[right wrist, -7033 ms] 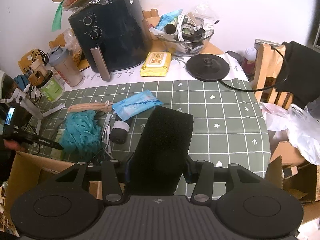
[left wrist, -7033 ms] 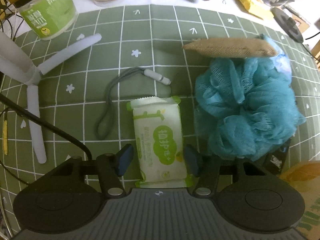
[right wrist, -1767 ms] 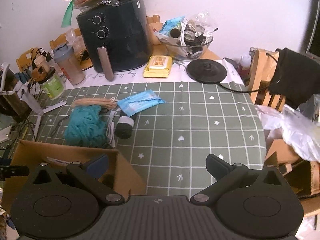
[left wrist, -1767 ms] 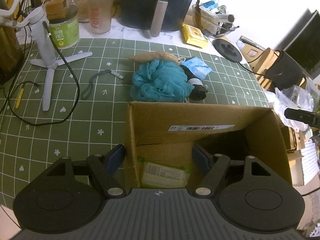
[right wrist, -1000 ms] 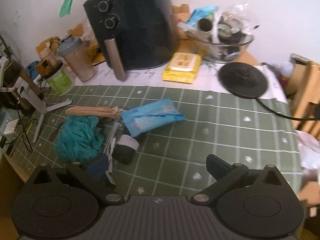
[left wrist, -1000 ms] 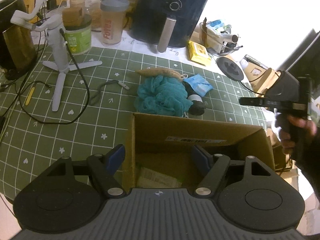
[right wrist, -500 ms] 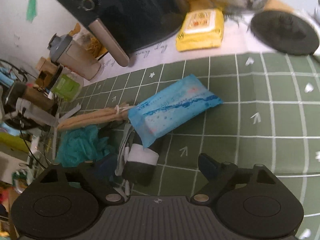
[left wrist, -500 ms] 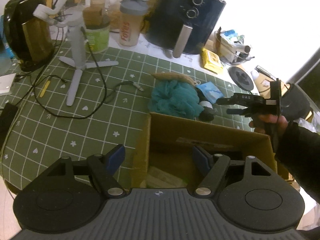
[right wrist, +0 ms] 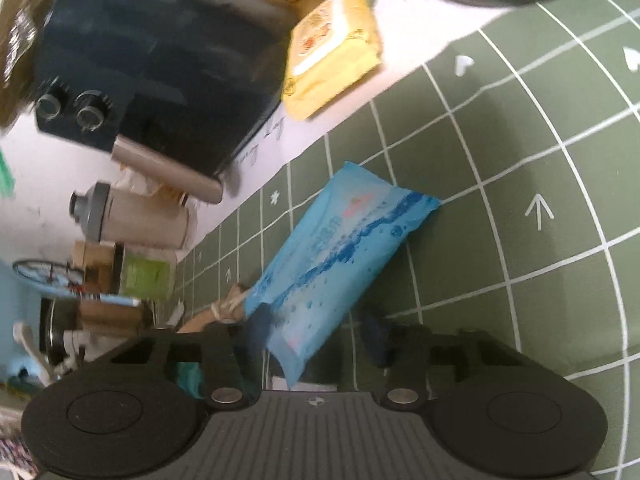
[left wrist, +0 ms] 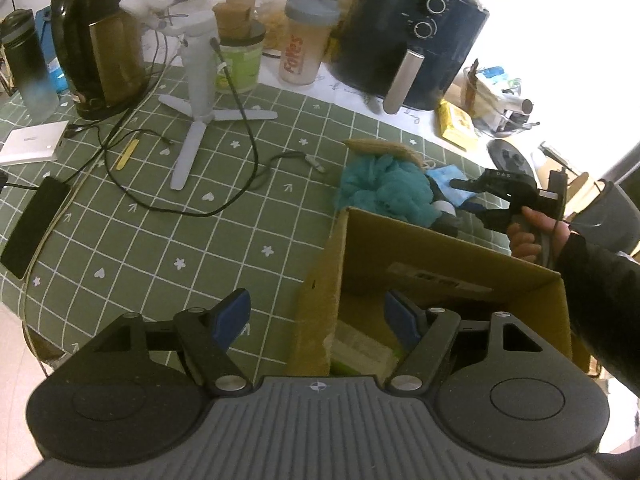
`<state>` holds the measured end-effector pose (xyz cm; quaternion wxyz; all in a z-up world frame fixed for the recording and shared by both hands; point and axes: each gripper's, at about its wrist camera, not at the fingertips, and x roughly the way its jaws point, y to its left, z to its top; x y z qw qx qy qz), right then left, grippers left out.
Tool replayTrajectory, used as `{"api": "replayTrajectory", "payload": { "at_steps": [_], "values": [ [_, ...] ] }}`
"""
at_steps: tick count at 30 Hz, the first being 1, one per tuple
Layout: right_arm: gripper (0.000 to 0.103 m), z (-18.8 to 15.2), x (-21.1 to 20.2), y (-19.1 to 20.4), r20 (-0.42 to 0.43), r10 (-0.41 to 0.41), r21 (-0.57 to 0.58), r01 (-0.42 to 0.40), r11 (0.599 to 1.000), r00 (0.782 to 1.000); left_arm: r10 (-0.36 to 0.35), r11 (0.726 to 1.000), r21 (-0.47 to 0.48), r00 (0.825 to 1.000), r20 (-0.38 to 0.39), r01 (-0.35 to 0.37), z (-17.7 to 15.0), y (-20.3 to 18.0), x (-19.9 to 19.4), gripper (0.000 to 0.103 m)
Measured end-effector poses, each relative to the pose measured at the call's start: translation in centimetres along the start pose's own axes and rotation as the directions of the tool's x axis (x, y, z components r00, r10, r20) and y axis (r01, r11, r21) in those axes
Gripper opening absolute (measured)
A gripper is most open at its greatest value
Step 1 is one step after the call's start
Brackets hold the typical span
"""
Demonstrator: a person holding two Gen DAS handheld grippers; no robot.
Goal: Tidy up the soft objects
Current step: 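Grasp the blue wet-wipe pack with the right gripper and lift it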
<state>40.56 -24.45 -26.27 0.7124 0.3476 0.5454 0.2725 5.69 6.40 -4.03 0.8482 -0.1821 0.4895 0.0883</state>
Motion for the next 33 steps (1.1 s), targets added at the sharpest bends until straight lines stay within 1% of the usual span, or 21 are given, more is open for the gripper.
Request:
{"api": "replayTrajectory", "payload": {
  "at_steps": [3,4,5,10,15,18,21,24,25,26,27,28,30,31,32,33],
  "values": [
    [0.025,0.1,-0.2,0.4,0.023,-0.001,0.017,0.0,1.0,1.0,0.004,1.0,0.0,1.0,0.002,-0.004,0.0,0.1,-0.1,0.073],
    [0.018,0.1,-0.4,0.4,0.026,0.009,0.024,-0.009,1.0,1.0,0.003,1.0,0.0,1.0,0.003,-0.003,0.1,0.1,-0.1,0.073],
    [0.016,0.2,-0.6,0.5,0.03,0.015,0.033,-0.016,0.999,0.999,0.002,1.0,0.003,1.0,0.004,-0.002,0.2,0.1,-0.1,0.073],
    [0.015,0.7,-2.8,1.1,0.038,0.019,0.001,-0.019,1.0,0.999,-0.013,1.0,0.02,1.0,0.011,0.013,0.5,-0.2,0.0,0.073],
    [0.015,0.5,-5.7,1.3,0.023,0.021,-0.039,-0.02,0.999,1.0,-0.035,0.999,0.037,0.999,0.022,0.034,1.0,-0.4,-0.1,0.073],
    [0.015,0.0,-7.0,1.2,-0.01,-0.024,-0.085,0.023,0.996,1.0,-0.046,0.998,0.051,0.999,0.028,0.045,1.4,-0.7,-0.1,0.073],
    [0.015,-0.5,-7.9,0.5,-0.056,-0.097,-0.118,0.09,0.989,0.994,-0.057,0.996,0.067,0.998,0.034,0.055,1.9,-0.8,-0.1,0.073],
    [0.015,-0.9,-8.4,-0.6,-0.112,-0.177,-0.124,0.163,0.979,0.978,-0.064,0.995,0.085,0.997,0.037,0.061,2.3,-0.9,-0.1,0.073],
    [0.016,-1.1,-8.5,-0.7,-0.126,-0.217,-0.142,0.199,0.97,0.968,-0.066,0.994,0.09,0.997,0.037,0.062,2.5,-1.0,-0.1,0.073],
    [0.016,-1.4,-8.7,-0.8,-0.132,-0.252,-0.164,0.229,0.959,0.959,-0.068,0.993,0.097,0.997,0.038,0.064,2.6,-1.0,-0.1,0.073],
    [0.017,-1.8,-9.0,-0.8,-0.128,-0.26,-0.177,0.236,0.955,0.957,-0.07,0.993,0.102,0.997,0.038,0.065,2.7,-1.0,-0.1,0.073],
    [0.02,-1.9,-9.2,-0.8,-0.122,-0.269,-0.179,0.245,0.953,0.955,-0.071,0.992,0.107,0.997,0.038,0.066,2.9,-1.1,0.0,0.073],
    [0.029,-2.3,-9.5,-0.5,-0.085,-0.33,-0.201,0.308,0.93,0.94,-0.073,0.991,0.114,0.997,0.036,0.068,3.1,-1.2,0.2,0.073],
    [0.037,-2.6,-9.5,-0.2,-0.067,-0.359,-0.224,0.337,0.914,0.931,-0.074,0.991,0.117,0.997,0.035,0.069,3.2,-1.2,0.2,0.073],
    [0.052,-2.8,-9.4,0.0,-0.046,-0.386,-0.247,0.364,0.898,0.921,-0.076,0.99,0.119,0.997,0.035,0.071,3.3,-1.3,0.3,0.073],
    [0.059,-3.1,-9.3,0.2,-0.023,-0.409,-0.261,0.39,0.883,0.912,-0.08,0.99,0.123,0.996,0.034,0.075,3.4,-1.5,0.4,0.073]
  ]
}}
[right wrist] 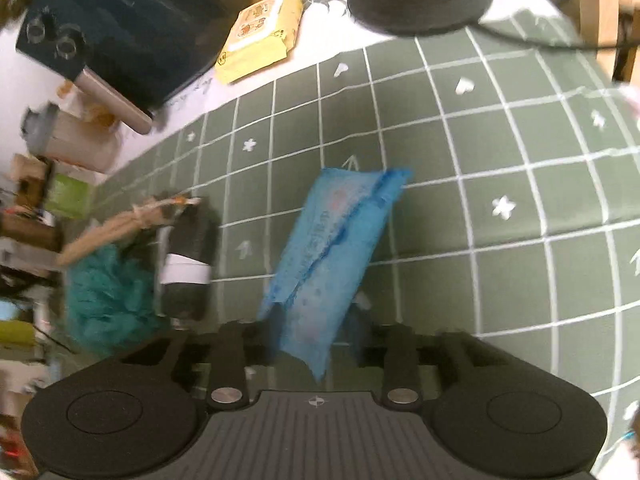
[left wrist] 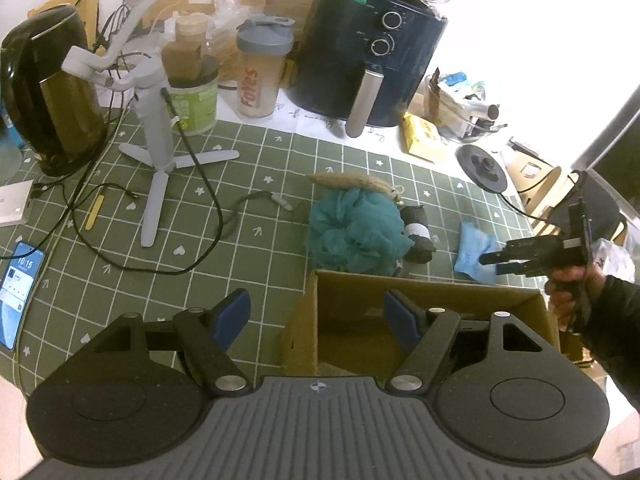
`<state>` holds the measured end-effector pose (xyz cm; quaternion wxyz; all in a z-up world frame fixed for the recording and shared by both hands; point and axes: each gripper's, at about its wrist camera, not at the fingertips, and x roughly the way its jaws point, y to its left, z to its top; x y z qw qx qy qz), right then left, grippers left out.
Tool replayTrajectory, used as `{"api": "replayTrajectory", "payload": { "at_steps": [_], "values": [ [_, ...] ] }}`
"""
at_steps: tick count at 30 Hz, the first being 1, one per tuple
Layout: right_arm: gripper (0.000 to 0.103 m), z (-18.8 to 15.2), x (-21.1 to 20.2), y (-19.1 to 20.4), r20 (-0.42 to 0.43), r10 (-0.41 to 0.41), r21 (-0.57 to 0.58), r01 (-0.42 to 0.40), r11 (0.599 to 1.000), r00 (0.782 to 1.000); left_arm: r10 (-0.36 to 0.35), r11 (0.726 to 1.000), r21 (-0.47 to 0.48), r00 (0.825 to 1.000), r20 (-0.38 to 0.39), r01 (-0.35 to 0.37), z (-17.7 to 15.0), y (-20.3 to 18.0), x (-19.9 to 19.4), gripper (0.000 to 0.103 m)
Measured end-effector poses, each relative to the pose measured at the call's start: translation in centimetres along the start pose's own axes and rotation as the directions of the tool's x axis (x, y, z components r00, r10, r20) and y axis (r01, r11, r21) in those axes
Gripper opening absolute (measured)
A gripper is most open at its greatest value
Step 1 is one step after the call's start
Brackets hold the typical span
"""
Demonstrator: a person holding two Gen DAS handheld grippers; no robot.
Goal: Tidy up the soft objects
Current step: 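Grasp the blue wet-wipe pack with the right gripper and lift it, then carry the wipe pack above the box with the right gripper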
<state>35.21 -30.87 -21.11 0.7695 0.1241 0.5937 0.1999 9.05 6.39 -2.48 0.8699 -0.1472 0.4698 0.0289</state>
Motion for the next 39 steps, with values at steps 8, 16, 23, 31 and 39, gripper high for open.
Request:
{"api": "replayTrajectory", "payload": {
  "at_steps": [8,16,23,31,39],
  "values": [
    [0.088,0.7,2.0,1.8,0.093,-0.146,0.033,0.143,0.989,0.985,-0.016,1.0,0.006,1.0,0.001,0.016,-0.4,-0.5,0.0,0.073],
    [0.094,1.5,4.3,3.7,0.134,-0.309,0.058,0.303,0.951,0.942,-0.01,1.0,-0.016,1.0,0.01,0.011,-1.2,-0.3,-0.7,0.073],
    [0.075,1.2,4.5,4.7,0.128,-0.397,0.048,0.394,0.918,0.909,-0.008,0.999,-0.043,1.0,0.015,0.009,-1.9,0.4,-1.1,0.073],
    [0.068,0.8,3.4,4.9,0.137,-0.369,0.015,0.371,0.929,0.919,-0.022,0.998,-0.052,0.999,0.026,0.024,-2.0,1.2,-1.3,0.073],
    [0.068,0.0,0.7,5.9,0.174,-0.321,-0.047,0.334,0.942,0.931,-0.049,0.998,-0.034,0.998,0.041,0.05,-1.9,1.5,-1.3,0.073]
  ]
}}
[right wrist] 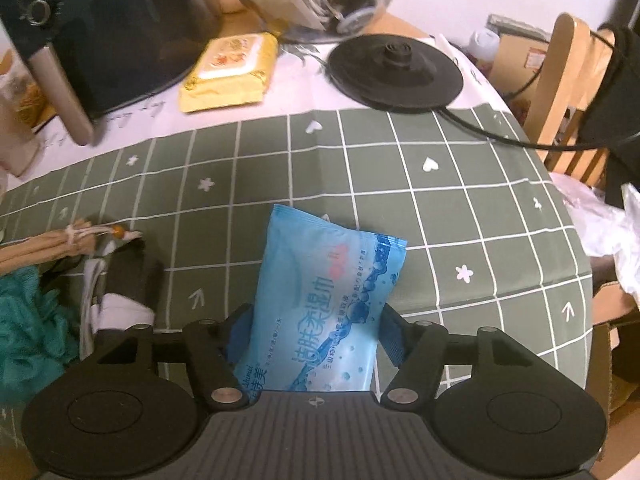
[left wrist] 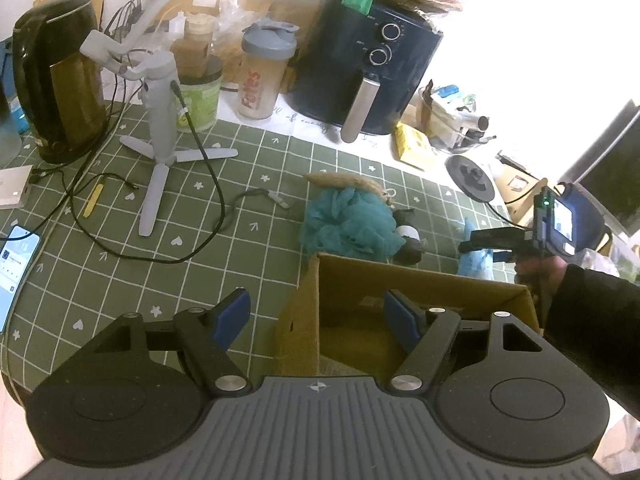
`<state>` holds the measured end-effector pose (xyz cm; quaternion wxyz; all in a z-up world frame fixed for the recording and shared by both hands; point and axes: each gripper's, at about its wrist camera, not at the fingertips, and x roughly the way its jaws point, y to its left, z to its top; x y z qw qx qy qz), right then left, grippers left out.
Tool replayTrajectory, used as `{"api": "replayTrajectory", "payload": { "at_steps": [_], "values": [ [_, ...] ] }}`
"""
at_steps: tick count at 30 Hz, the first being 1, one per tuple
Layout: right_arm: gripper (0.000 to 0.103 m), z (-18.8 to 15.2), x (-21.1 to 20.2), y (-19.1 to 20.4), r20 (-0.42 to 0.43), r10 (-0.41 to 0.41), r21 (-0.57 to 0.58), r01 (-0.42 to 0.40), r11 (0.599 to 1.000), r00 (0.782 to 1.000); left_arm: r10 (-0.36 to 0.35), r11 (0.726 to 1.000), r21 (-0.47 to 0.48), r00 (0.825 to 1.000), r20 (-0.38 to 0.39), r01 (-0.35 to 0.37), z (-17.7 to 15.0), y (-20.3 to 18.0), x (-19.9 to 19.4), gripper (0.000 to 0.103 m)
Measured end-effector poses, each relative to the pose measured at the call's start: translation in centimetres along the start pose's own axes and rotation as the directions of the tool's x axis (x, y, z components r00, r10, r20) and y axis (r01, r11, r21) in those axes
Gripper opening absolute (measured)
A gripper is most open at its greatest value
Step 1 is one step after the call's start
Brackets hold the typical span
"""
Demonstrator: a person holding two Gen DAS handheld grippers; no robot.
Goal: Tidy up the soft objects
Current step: 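Carry the wipe pack above the box with the right gripper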
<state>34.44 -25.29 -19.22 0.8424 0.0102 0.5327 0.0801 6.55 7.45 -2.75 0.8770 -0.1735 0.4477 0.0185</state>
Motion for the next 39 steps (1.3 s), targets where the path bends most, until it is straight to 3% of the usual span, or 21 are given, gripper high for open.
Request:
{"api": "replayTrajectory", "payload": {
  "at_steps": [14,39],
  "values": [
    [0.068,-2.6,-6.1,-0.2,0.05,0.104,-0.048,-0.102,0.994,0.993,-0.061,0.997,0.052,0.998,0.025,0.059,1.1,0.9,0.0,0.073],
    [0.066,-6.2,-16.0,0.2,0.189,0.171,-0.082,-0.158,0.984,0.967,-0.151,0.971,0.19,0.988,0.017,0.145,4.5,1.0,2.6,0.073]
  ]
}}
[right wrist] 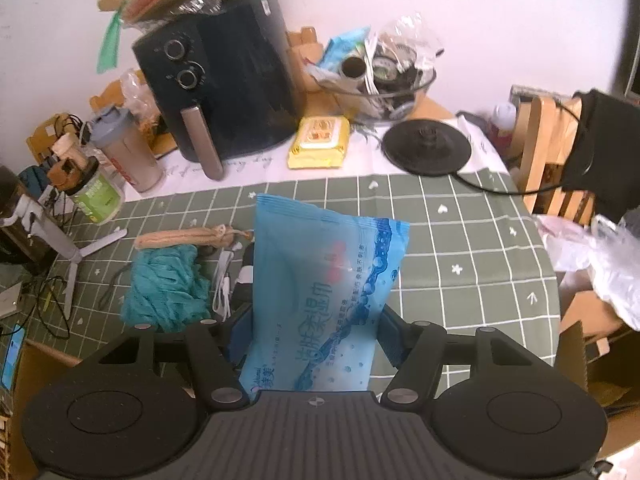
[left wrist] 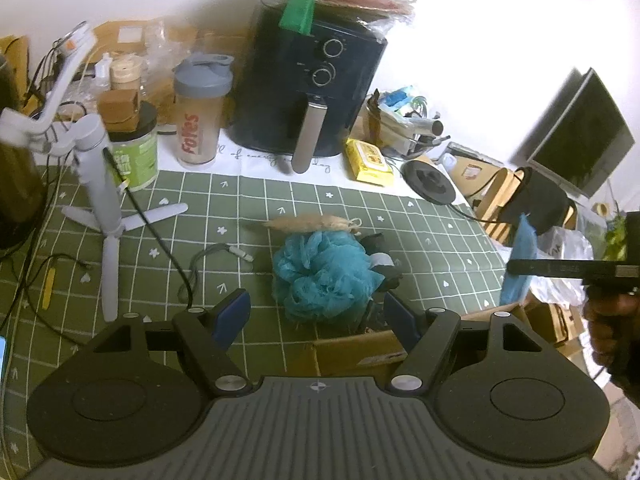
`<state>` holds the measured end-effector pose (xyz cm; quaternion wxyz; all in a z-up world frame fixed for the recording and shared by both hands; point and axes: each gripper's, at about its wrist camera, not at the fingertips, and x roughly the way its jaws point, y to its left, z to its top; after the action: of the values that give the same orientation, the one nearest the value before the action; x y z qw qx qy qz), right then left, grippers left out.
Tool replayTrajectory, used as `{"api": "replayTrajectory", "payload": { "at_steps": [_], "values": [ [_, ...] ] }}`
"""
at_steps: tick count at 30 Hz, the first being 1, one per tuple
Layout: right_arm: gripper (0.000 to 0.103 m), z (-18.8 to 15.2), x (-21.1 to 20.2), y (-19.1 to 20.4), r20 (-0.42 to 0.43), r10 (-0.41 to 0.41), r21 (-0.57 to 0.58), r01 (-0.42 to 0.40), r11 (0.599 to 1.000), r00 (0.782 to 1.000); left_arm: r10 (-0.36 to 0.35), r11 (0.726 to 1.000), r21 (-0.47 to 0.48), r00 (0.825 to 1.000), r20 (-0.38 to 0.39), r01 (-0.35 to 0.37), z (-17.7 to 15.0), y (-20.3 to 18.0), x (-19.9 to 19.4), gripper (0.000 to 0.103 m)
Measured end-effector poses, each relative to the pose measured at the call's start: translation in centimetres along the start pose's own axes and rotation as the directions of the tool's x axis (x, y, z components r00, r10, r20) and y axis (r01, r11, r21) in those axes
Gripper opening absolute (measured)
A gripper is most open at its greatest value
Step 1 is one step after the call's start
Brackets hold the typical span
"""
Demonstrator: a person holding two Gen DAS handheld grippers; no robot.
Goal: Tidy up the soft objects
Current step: 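Carry the wipe pack above the box with the right gripper, then grasp the burlap drawstring pouch with the left gripper while the right gripper holds the wipes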
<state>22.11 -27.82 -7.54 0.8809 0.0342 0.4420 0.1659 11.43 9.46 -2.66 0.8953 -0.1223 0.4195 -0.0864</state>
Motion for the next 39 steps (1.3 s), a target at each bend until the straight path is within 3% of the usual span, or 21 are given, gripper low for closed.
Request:
{"api": "replayTrajectory", "payload": {
  "at_steps": [12,22,34,39],
  "values": [
    [0.066,-0.3,-3.0,-0.9,0.052,0.047,-0.002,-0.047,0.999,0.998,-0.002,0.997,0.078,1.0,-0.03,0.005,2.4,0.0,3.9,0.073],
    [0.066,-1.4,-4.6,-1.2,0.059,0.098,-0.004,-0.098,0.995,0.993,-0.025,0.987,0.155,0.994,-0.109,0.041,4.4,-0.1,9.1,0.073],
    [0.066,-2.7,-5.2,-2.1,0.059,0.131,0.049,-0.134,0.99,0.99,-0.032,0.967,0.245,0.988,-0.148,0.068,8.2,-1.7,15.7,0.073],
    [0.066,-2.9,-5.7,-2.0,0.059,0.125,0.042,-0.128,0.991,0.99,-0.032,0.967,0.241,0.978,-0.206,0.082,9.0,-1.6,19.5,0.069]
  ]
}}
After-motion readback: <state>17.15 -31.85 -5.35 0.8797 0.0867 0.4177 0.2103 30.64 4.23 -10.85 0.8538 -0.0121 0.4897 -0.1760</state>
